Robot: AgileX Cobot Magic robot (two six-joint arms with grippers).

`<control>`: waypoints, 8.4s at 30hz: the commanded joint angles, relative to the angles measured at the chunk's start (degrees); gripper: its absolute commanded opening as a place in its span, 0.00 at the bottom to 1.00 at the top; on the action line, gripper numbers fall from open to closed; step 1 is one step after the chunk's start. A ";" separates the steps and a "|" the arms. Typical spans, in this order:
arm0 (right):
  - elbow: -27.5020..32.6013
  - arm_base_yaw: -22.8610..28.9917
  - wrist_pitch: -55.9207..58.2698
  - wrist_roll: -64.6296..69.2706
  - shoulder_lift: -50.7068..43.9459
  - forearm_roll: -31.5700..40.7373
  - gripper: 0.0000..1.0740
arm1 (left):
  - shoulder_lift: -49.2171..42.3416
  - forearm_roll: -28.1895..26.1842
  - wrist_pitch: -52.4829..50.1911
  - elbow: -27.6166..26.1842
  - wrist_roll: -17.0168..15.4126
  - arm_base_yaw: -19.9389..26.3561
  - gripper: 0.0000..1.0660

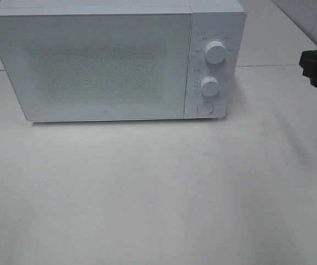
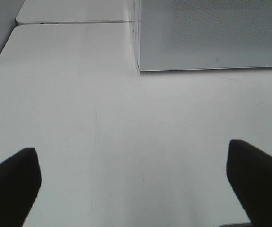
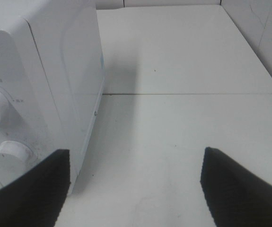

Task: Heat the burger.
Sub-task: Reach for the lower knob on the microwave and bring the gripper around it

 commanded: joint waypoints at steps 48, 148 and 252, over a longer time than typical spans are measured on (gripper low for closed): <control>-4.64 41.77 -49.50 -22.23 34.21 51.85 0.71 | -1.66 -0.11 -0.11 0.17 0.00 0.17 0.94; -21.14 34.49 -45.72 -16.56 49.22 44.46 0.00 | -1.32 0.00 -0.11 0.17 0.00 0.17 0.94; -21.14 34.49 -50.82 86.00 49.22 43.72 0.00 | -1.32 0.00 -0.11 0.17 0.00 0.17 0.94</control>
